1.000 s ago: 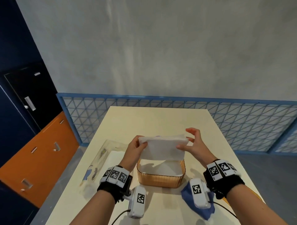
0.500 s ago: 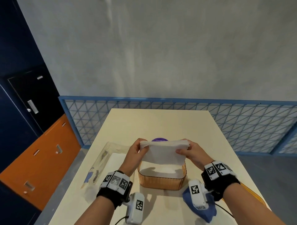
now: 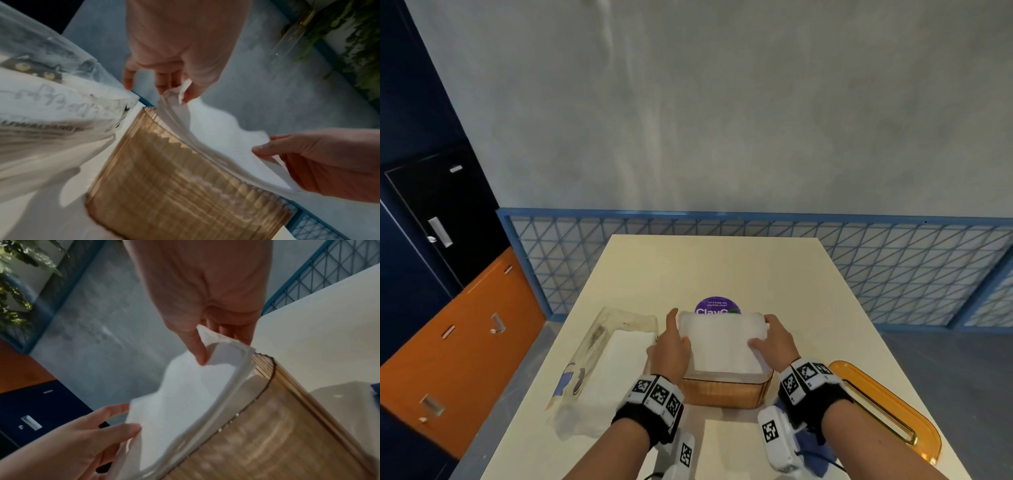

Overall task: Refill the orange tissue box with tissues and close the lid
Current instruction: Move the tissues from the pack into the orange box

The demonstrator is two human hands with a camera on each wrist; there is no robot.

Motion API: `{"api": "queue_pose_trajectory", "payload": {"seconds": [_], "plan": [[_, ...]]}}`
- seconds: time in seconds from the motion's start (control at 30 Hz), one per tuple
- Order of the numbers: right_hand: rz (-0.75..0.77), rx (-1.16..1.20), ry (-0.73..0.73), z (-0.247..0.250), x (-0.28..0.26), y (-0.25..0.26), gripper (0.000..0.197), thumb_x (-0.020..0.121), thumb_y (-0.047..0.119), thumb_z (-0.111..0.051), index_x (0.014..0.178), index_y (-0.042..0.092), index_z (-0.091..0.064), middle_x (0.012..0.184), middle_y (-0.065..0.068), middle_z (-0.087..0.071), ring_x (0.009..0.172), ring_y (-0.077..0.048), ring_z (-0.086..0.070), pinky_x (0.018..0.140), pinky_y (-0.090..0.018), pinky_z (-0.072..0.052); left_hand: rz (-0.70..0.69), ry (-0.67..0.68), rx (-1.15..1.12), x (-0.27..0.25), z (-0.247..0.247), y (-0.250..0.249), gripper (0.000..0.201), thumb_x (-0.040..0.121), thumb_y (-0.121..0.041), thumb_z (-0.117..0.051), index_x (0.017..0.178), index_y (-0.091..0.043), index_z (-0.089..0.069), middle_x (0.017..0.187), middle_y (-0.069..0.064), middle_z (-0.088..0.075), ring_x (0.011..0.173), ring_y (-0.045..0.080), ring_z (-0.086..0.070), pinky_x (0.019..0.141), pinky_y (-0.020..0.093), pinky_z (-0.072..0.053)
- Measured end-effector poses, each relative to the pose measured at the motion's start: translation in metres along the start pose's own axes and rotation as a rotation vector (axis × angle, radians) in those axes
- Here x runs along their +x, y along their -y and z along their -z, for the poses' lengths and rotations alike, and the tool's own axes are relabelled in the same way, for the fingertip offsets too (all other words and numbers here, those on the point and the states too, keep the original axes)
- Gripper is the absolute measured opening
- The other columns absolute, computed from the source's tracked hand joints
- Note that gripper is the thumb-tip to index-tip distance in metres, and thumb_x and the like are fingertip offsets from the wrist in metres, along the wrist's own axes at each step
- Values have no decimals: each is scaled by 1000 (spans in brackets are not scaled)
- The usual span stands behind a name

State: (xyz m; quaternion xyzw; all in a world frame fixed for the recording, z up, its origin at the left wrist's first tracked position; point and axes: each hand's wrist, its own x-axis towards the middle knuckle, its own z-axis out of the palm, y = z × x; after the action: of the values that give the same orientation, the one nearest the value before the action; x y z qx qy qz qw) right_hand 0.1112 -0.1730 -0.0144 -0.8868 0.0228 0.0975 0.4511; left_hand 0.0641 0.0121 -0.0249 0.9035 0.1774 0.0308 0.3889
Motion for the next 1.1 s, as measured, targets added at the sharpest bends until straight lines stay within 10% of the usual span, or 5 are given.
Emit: {"api": "queue_pose_trajectory", "payload": {"seconds": [0.23, 0.43, 0.63, 0.87, 1.1], "plan": [[-63, -289, 61, -16, -6, -6, 59, 90, 4, -49, 143, 8, -24, 131, -20, -53, 118, -31, -54, 90, -29, -46, -2, 162, 355, 6, -9, 1, 66, 94, -5, -39, 150, -22, -7, 123, 8, -60, 114, 24, -56, 107, 45, -29], [324, -711, -85, -14, -17, 0, 47, 90, 4, -46, 136, 13, -42, 143, -8, -39, 126, -25, -43, 94, -34, -42, -304, 45, 656, 2, -13, 1, 53, 93, -12, -46, 141, -29, -31, 140, -4, -39, 127, 17, -42, 106, 50, -26], [233, -936, 466, -12, -6, 2, 60, 91, 31, -56, 143, 41, -29, 157, 9, -18, 146, -16, -19, 111, -64, 5, -286, 461, 799, 13, -12, 4, 58, 93, -18, -53, 142, -39, -32, 155, -4, -26, 145, 14, -21, 102, 76, 5], [126, -983, 610, -10, 3, -3, 62, 95, 33, -50, 145, 45, -16, 160, 6, -7, 148, -20, -10, 110, -67, 2, -227, 571, 908, 22, -4, 4, 62, 96, -19, -48, 147, -40, -20, 160, -4, -14, 147, 17, -18, 101, 75, 11], [291, -900, 240, 5, 1, 3, 43, 95, 31, -47, 137, 34, -41, 140, 1, -47, 132, -20, -41, 113, -50, -18, -344, 136, 590, 15, 17, 5, 32, 97, -23, -44, 127, -29, -55, 127, -9, -58, 126, 13, -48, 112, 63, 0]]}}
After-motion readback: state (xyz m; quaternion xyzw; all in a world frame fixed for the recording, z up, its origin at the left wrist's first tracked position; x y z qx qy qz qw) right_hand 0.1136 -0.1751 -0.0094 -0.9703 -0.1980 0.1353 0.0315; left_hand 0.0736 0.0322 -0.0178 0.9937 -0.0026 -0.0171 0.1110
